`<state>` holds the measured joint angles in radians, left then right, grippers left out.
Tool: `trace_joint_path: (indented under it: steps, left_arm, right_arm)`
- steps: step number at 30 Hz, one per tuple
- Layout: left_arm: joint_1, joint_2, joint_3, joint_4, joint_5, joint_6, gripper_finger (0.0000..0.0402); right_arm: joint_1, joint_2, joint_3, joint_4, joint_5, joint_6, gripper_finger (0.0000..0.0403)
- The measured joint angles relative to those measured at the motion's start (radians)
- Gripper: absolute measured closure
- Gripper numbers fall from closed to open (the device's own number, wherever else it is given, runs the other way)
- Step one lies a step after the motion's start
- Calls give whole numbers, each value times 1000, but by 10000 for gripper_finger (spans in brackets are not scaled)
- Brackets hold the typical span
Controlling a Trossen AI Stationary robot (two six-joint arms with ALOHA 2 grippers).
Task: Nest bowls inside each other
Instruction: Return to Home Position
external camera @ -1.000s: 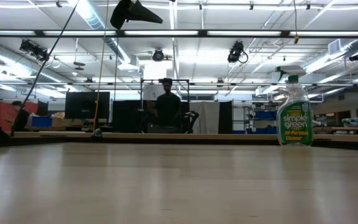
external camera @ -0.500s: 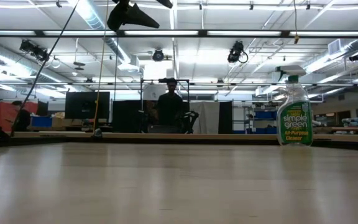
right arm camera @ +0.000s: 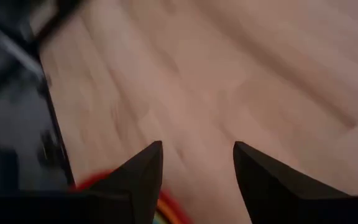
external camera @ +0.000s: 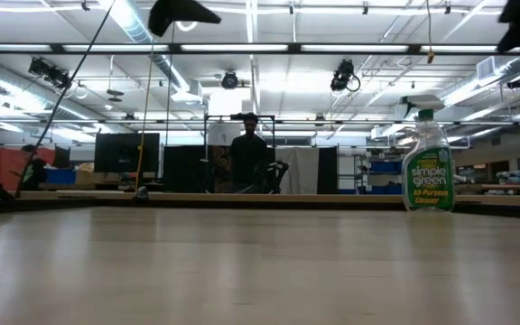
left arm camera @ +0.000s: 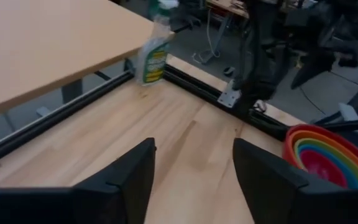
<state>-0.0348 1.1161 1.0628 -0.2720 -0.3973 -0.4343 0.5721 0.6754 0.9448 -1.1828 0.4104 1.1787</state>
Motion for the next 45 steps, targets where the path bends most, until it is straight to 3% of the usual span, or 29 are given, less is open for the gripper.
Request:
trace_joint_path:
  steps: [8,15,20,30,38,45]
  left_arm:
    - [69,-238,-227,73,29,-44,224]
    - [162,-446,-525,341,62,-156,245]
    - [202,-548,-653,404,101,-218,255]
    - [212,-724,-805,401,99,-318,283]
    - [213,-895,-817,398,45,-240,287]
    - [210,-1043,-815,273,19,-218,287]
  right_arm:
    - [-144,-181,-174,221,35,-78,229]
    - [-260,-298,-425,569,23,-134,250]
    - [-325,-383,-532,682,17,-160,253]
    - [-406,-669,-543,666,134,-293,254]
    - [-413,-668,-476,641,160,-358,254]
    - [-413,-672,-378,644,200,-447,254]
